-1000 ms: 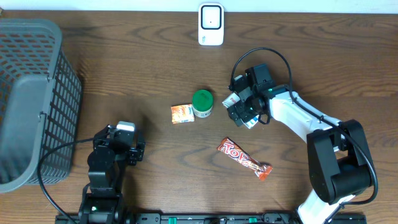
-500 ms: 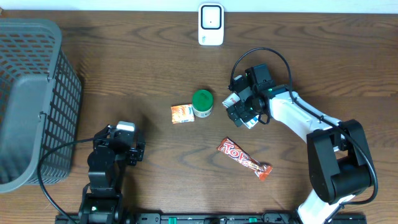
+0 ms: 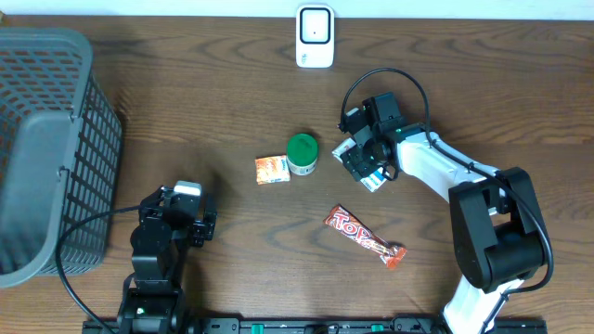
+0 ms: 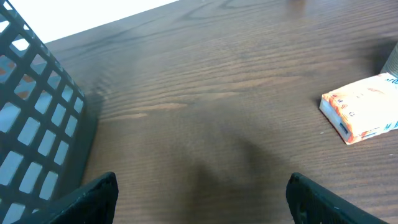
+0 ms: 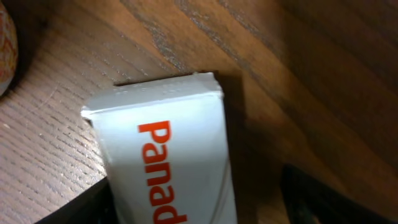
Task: Scan the item barcode
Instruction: 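Lift the Panadol box with the right gripper toward the scanner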
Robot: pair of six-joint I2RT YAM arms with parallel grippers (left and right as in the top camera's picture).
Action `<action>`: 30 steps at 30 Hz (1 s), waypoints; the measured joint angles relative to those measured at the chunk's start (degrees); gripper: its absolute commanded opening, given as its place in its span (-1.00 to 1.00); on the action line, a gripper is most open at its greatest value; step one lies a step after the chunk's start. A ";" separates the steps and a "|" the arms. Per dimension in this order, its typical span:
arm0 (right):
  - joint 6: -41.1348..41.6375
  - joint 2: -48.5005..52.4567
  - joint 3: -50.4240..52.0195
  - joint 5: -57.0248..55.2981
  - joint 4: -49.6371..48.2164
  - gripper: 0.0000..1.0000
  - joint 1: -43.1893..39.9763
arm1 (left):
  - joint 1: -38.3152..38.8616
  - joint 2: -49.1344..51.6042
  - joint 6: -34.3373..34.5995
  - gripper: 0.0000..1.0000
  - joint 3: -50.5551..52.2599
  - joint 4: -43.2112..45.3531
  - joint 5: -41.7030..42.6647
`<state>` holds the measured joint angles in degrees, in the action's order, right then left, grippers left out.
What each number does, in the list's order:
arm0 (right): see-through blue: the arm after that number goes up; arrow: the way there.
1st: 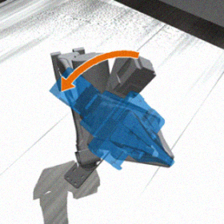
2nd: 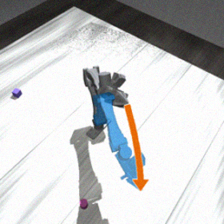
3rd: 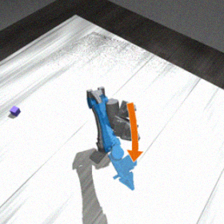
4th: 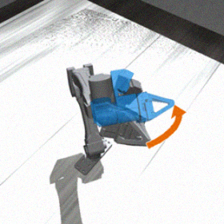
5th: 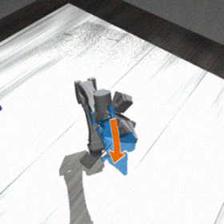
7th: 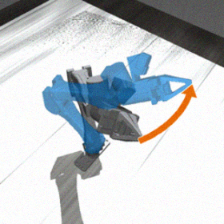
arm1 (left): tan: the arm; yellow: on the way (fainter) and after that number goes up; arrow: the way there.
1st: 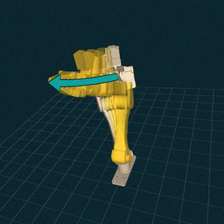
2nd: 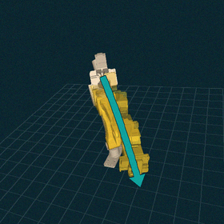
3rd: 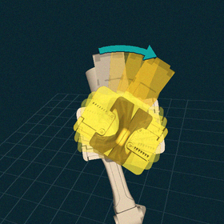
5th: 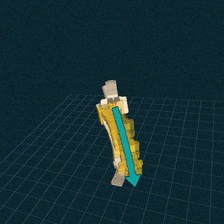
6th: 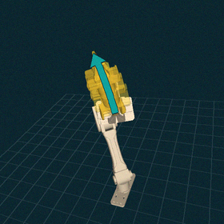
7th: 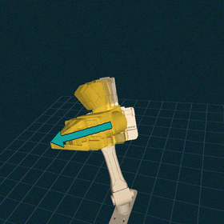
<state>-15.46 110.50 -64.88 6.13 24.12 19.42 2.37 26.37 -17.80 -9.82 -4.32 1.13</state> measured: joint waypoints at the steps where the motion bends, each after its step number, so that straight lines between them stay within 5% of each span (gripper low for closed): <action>1: -0.02 0.02 -0.02 0.04 0.00 0.36 0.00 | 0.00 0.00 0.00 0.74 0.00 0.00 0.00; 20: 0.09 0.98 -3.15 7.17 7.02 -0.31 0.37 | 0.00 0.00 0.00 0.74 0.02 0.00 0.00; 30: 0.46 2.62 -9.35 12.41 19.21 -0.26 0.37 | 0.00 0.00 0.02 0.74 0.00 -0.02 0.00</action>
<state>-15.00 113.12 -74.24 18.55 43.33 19.79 2.37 26.37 -17.78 -9.82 -4.34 1.13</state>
